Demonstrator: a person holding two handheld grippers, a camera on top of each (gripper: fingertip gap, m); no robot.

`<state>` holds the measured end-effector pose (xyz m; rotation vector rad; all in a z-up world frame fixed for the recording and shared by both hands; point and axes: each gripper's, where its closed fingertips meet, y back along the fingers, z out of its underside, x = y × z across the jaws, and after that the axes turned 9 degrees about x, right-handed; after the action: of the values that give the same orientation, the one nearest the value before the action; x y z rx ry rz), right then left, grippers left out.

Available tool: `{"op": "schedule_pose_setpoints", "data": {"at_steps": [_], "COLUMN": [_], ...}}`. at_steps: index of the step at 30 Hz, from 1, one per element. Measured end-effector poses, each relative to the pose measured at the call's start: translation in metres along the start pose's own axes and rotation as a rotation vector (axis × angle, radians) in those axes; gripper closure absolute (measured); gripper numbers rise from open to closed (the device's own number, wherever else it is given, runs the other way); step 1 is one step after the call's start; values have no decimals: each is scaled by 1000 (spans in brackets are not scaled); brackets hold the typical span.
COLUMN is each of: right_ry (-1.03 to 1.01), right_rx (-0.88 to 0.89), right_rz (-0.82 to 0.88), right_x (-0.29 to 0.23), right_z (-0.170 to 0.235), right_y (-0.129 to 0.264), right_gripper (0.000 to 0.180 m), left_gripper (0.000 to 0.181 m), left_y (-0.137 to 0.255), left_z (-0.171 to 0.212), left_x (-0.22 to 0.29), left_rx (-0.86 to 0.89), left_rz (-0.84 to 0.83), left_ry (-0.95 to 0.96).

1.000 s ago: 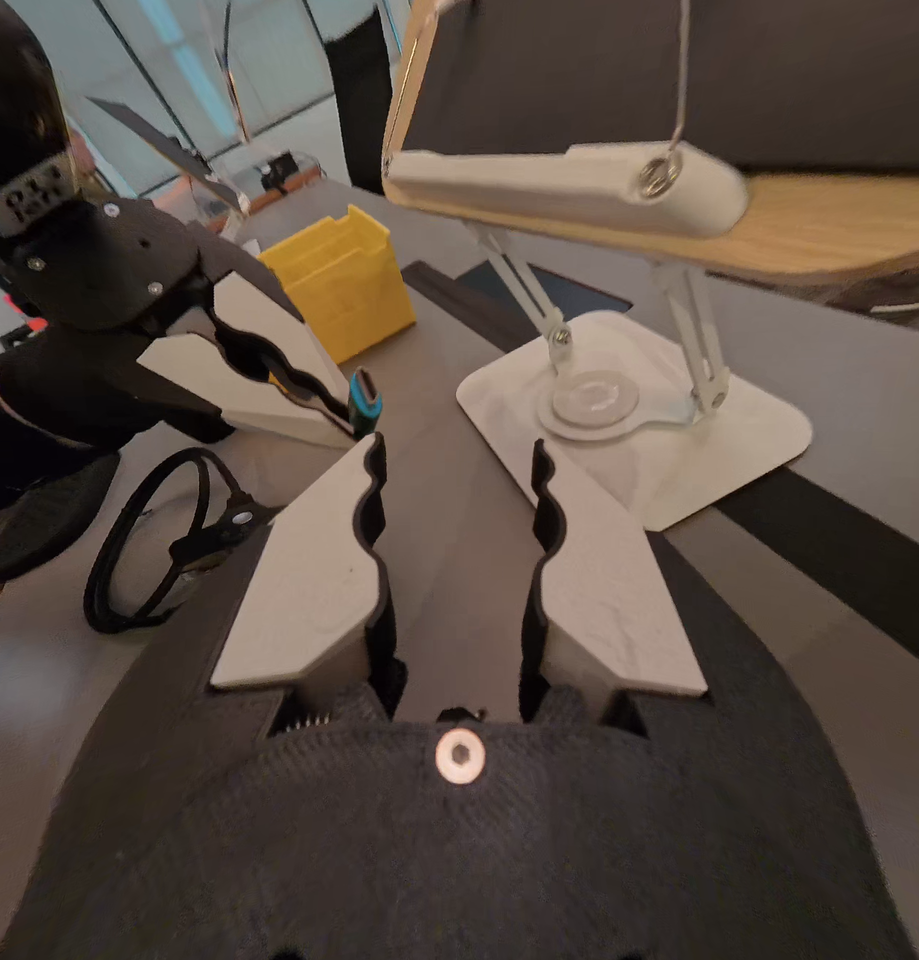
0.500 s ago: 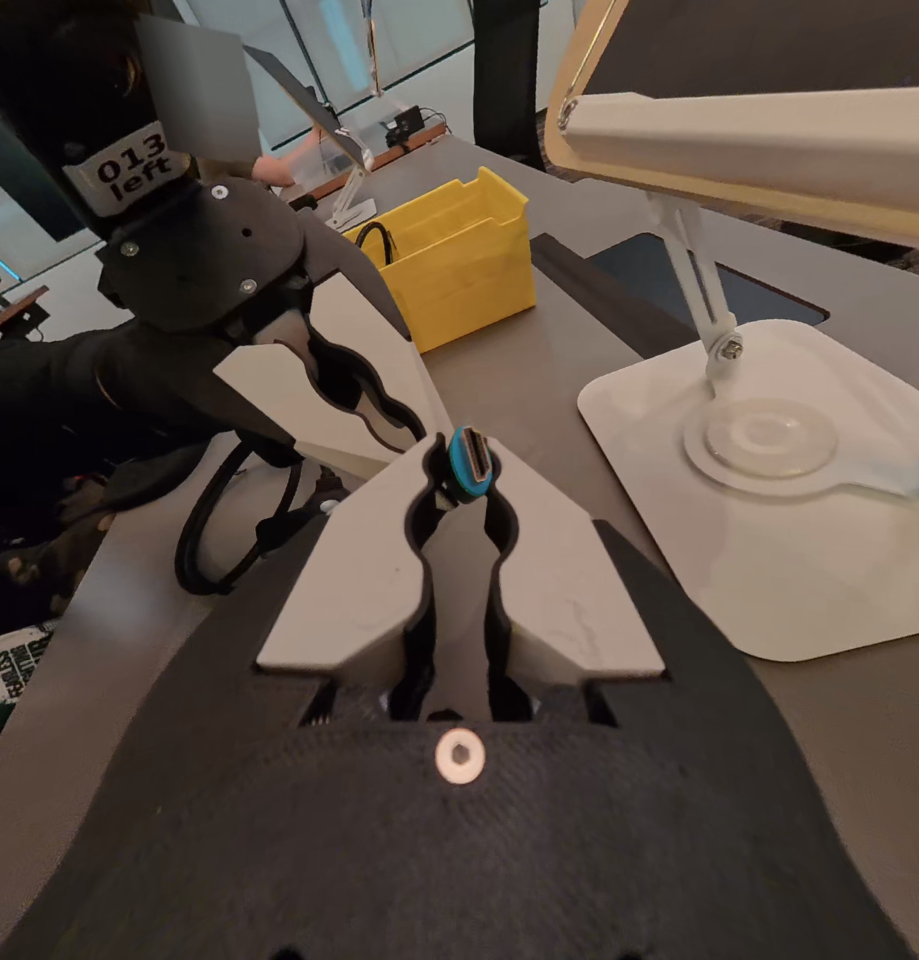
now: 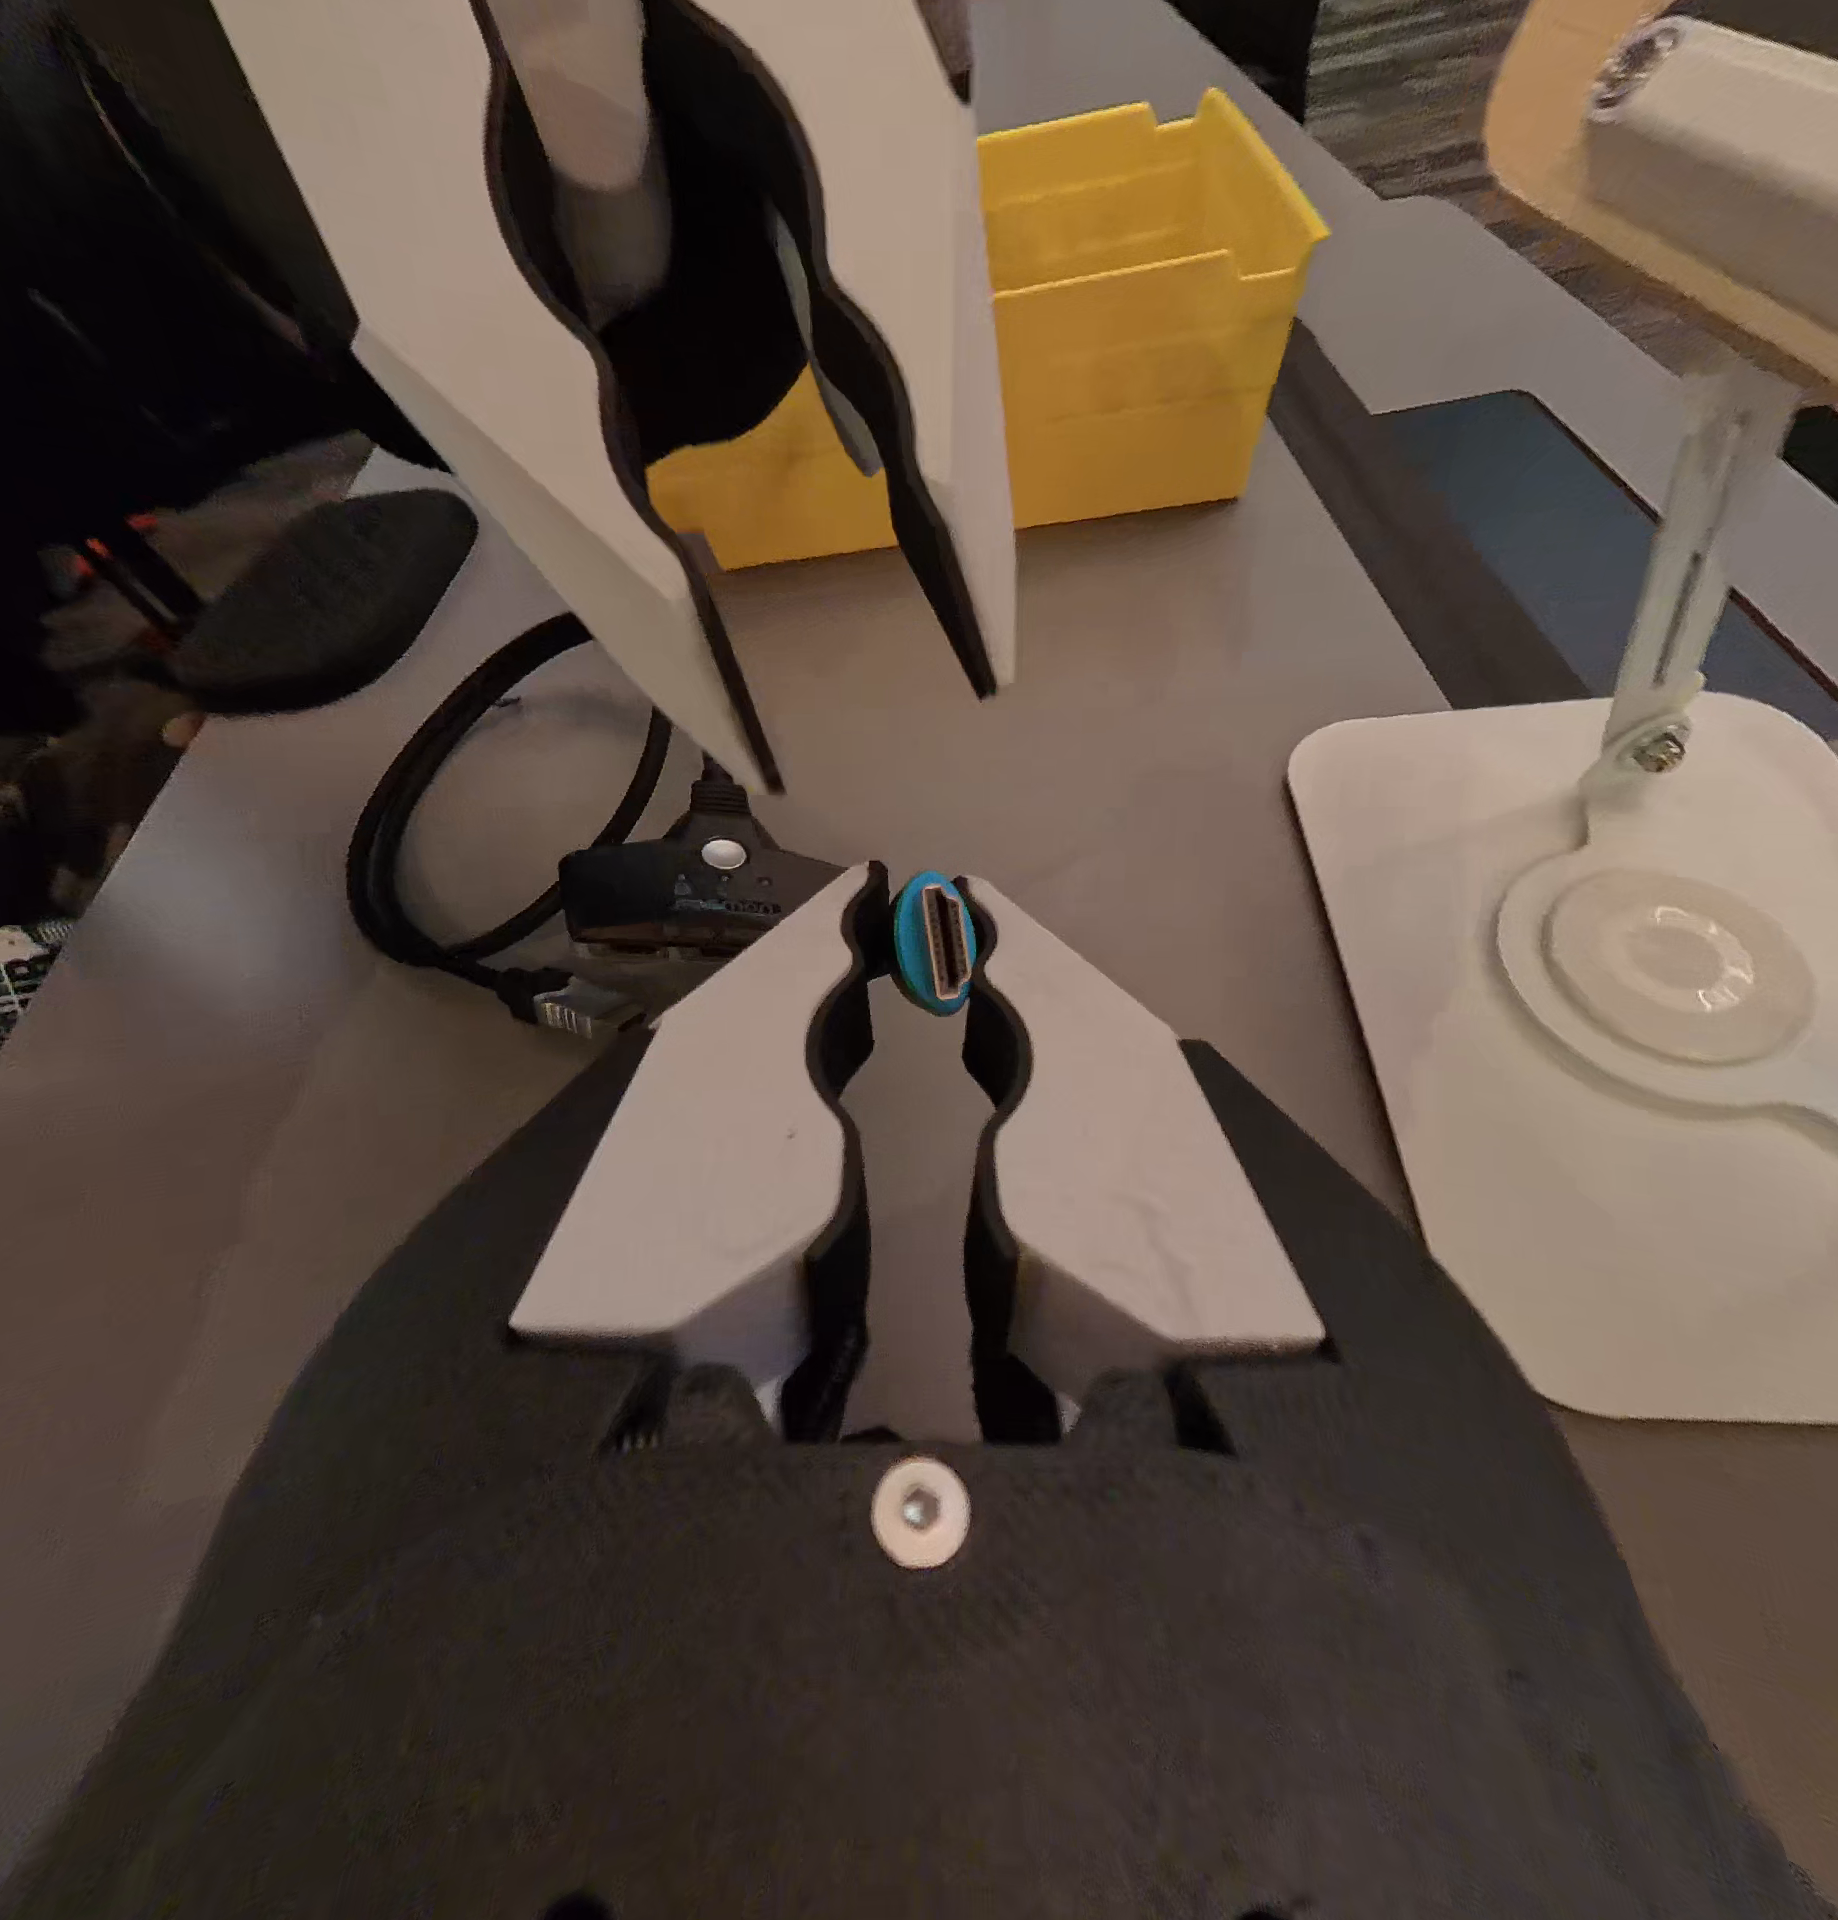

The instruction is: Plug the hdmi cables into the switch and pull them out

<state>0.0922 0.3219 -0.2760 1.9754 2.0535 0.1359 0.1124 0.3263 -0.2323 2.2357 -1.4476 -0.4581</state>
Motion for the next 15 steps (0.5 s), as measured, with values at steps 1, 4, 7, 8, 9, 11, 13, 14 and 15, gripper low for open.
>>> {"op": "schedule_pose_setpoints", "data": {"at_steps": [1, 4, 7, 8, 9, 11, 13, 14, 15], "right_ry": [14, 34, 42, 44, 45, 49, 48, 48, 36], "right_rx": [-11, -22, -24, -24, -27, -25, -15, -7, -4], "right_rz": [-12, -37, -51, -54, -54, -55, -47, -36, -15], "right_x": [-4, -11, -14, -14, -14, -14, -13, -11, -7], "right_z": [0, 1, 1, 1, 1, 1, -1, -2, -3], "right_y": [-3, -9, -12, -12, -12, -12, -12, -13, -13], "right_gripper": [170, 171, 171, 171, 171, 171, 170, 168, 163], "left_gripper": [154, 161, 173, 176, 176, 177, 177, 178, 178], "left_y": [-3, -13, -18, -19, -19, -19, -18, -18, -17], "left_z": [-1, 1, 3, 3, 4, 4, 3, 3, 4], "left_x": [3, 8, 13, 13, 13, 13, 12, 9, 4], "left_rx": [-19, -61, -62, -55, -52, -49, -44, -44, -45], "left_rz": [-1, -1, 28, 26, 27, 31, 15, -3, -34], "left_ry": [-33, -83, -80, -76, -71, -66, -69, -61, -47]}}
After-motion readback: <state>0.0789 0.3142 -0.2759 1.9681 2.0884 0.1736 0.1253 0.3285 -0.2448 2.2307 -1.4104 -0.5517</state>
